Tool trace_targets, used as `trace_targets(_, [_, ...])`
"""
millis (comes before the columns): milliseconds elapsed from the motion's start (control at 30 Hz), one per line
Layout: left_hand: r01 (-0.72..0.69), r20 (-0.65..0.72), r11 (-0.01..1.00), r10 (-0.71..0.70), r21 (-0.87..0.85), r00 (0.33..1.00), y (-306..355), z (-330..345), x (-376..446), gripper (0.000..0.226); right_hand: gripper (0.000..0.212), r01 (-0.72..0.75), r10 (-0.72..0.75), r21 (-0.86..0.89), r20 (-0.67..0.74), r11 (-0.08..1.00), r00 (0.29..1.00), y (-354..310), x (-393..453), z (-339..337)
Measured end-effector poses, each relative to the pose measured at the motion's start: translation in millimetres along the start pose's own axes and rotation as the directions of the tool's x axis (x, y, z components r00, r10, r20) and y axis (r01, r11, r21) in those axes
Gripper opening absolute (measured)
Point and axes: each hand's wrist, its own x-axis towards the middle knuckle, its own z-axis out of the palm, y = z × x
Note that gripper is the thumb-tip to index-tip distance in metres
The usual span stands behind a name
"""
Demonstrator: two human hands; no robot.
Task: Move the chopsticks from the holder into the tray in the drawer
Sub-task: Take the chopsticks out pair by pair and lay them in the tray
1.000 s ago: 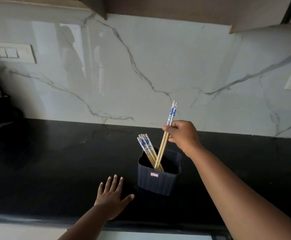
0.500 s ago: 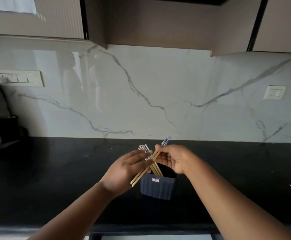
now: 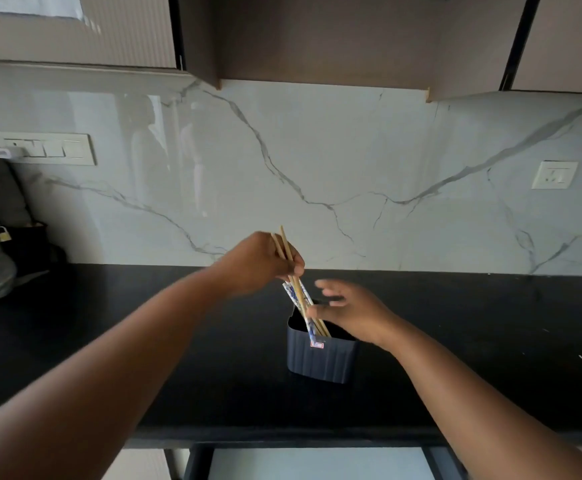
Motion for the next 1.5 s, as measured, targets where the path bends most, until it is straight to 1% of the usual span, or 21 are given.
trace_targets(33, [0.047,0.071,0.999,-0.045,-0.023,0.996,3,-4,5,0.007,0.069,0.029,-0.032,0.034,0.079,0.999,0.996,-1,-3,4])
trace_targets(67, [0.101,0.148,0.994,-0.094,-0.041,0.985,5,-6,9,0.004,0.063,0.048,-0.053,0.042,0.117,0.998,0.992,0,-6,10])
trace_targets(133, [0.193,0.266,0.981,-0.180,-0.024,0.947,4,-7,18,0.004,0.039,0.085,-0.089,0.037,0.107,0.996,0.990,1,-11,23])
trace_targets(200, [0.259,0.334,0.966,-0.250,0.019,0.909,-2,-4,26,0.008,0.018,0.053,-0.076,0.179,0.122,0.982,0.990,4,-17,37])
trace_targets(233, [0.288,0.365,0.957,-0.281,0.036,0.888,-6,-2,30,0.010,0.014,0.010,-0.049,0.267,0.141,0.964,0.989,7,-20,43])
trace_targets(300, [0.350,0.422,0.935,-0.339,0.054,0.841,-16,5,35,0.013,0.012,-0.056,-0.011,0.377,0.172,0.924,0.985,15,-24,52])
trace_targets(400, [0.414,0.493,0.909,-0.381,0.046,0.782,-33,17,38,0.018,0.009,-0.129,0.033,0.431,0.224,0.893,0.974,25,-30,58])
trace_targets(467, [0.427,0.500,0.904,-0.378,0.017,0.779,-44,25,39,0.022,0.009,-0.176,0.061,0.451,0.259,0.875,0.964,31,-32,59])
trace_targets(567, [0.412,0.470,0.910,-0.344,-0.047,0.813,-59,39,31,0.024,0.006,-0.213,0.091,0.455,0.275,0.865,0.957,42,-34,61])
trace_targets(633, [0.383,0.425,0.923,-0.339,-0.021,0.839,-72,51,21,0.037,0.004,-0.216,0.132,0.335,0.256,0.917,0.958,56,-36,67])
trace_targets(700, [0.298,0.336,0.939,-0.341,0.174,0.878,-90,64,6,0.065,0.007,-0.147,0.130,0.052,0.247,0.988,0.960,79,-43,76])
trace_targets(733, [0.241,0.288,0.929,-0.321,0.281,0.902,-102,70,-3,0.078,0.013,-0.093,0.114,-0.091,0.270,0.992,0.956,93,-49,83])
trace_targets(767, [0.213,0.231,0.909,-0.308,0.358,0.923,-117,76,-13,0.086,0.018,-0.045,0.107,-0.204,0.308,0.978,0.945,107,-56,90])
trace_targets(833, [0.241,0.132,0.872,-0.324,0.425,0.937,-152,87,-32,0.091,0.025,0.020,0.125,-0.344,0.394,0.939,0.911,134,-72,109])
trace_targets(867, [0.244,0.116,0.846,-0.335,0.475,0.935,-169,92,-41,0.093,0.027,0.041,0.146,-0.389,0.439,0.920,0.887,146,-80,118])
trace_targets(967, [0.210,0.145,0.713,-0.402,0.669,0.904,-214,112,-58,0.094,0.020,0.085,0.249,-0.521,0.538,0.850,0.805,177,-98,149])
trace_targets(1033, [0.236,0.116,0.651,-0.449,0.721,0.886,-234,131,-68,0.089,0.021,0.110,0.308,-0.583,0.569,0.805,0.763,193,-106,167])
trace_targets(1100, [0.262,0.048,0.627,-0.432,0.733,0.900,-248,145,-75,0.087,0.018,0.160,0.339,-0.637,0.586,0.754,0.736,205,-109,182])
trace_targets(1167, [0.260,-0.010,0.635,-0.369,0.728,0.929,-252,150,-79,0.088,0.020,0.207,0.342,-0.674,0.586,0.709,0.735,212,-112,188])
trace_targets(1300, [0.272,-0.042,0.651,-0.346,0.709,0.937,-253,148,-78,0.087,0.024,0.286,0.348,-0.714,0.599,0.639,0.721,224,-112,202])
trace_targets(1500, [0.271,-0.054,0.664,-0.328,0.697,0.943,-253,147,-80,0.083,0.024,0.239,0.356,-0.708,0.581,0.664,0.732,231,-112,214])
